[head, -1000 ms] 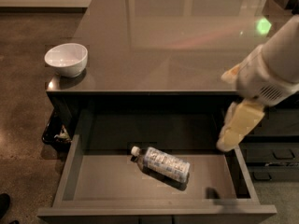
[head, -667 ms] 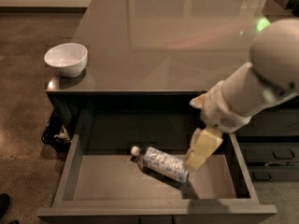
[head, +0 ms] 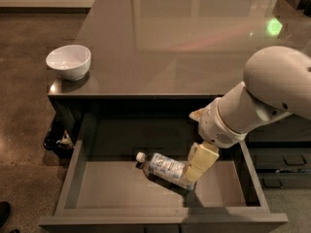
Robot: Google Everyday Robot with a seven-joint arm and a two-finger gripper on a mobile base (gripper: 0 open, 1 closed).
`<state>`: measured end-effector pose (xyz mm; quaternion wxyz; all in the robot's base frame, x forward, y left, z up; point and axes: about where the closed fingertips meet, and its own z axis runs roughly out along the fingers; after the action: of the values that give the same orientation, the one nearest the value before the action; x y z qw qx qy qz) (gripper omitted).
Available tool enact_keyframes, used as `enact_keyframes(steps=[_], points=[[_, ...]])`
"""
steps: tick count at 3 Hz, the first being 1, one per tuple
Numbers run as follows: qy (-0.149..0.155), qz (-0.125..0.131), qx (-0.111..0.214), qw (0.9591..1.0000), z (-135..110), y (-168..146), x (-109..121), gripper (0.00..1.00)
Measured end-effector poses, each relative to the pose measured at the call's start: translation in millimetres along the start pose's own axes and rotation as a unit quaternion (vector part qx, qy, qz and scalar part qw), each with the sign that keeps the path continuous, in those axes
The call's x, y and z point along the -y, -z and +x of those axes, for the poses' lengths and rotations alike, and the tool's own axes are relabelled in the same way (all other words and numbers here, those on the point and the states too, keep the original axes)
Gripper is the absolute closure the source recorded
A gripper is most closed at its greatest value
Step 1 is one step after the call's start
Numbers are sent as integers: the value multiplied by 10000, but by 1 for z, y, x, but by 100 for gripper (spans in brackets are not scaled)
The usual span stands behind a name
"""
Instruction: Pick blue plastic bottle from top drawer and place on counter
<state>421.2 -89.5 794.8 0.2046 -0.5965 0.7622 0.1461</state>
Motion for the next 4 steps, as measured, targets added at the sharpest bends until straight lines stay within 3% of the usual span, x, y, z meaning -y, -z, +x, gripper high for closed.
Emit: enact_keyframes(steps=[1,2,3,4], points=[[-15,-44,245,9997,7,-21,8,0],[-86,70,638,9979,23,-56,20,0],[-95,379,912,9951,31,-83,37,0],[51,671,1070,9920,18,-110,50,0]])
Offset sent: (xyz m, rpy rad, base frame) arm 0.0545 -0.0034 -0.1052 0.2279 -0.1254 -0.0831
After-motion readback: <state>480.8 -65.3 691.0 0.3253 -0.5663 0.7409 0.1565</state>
